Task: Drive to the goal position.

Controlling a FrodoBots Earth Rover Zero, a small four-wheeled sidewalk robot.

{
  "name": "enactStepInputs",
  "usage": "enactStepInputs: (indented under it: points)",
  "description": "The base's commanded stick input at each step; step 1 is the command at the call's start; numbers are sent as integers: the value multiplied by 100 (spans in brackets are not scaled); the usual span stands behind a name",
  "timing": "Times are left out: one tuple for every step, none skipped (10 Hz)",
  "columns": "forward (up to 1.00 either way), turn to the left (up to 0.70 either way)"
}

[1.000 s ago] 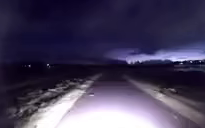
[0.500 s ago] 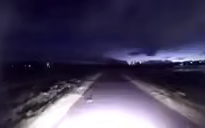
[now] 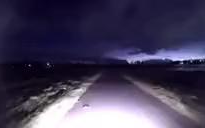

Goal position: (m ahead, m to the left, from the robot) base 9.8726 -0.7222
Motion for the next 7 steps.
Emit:
enactStepInputs:
  points:
    - [70,0]
    - [70,0]
    - [70,0]
    - [70,0]
    - [70,0]
    - [70,0]
    - [70,0]
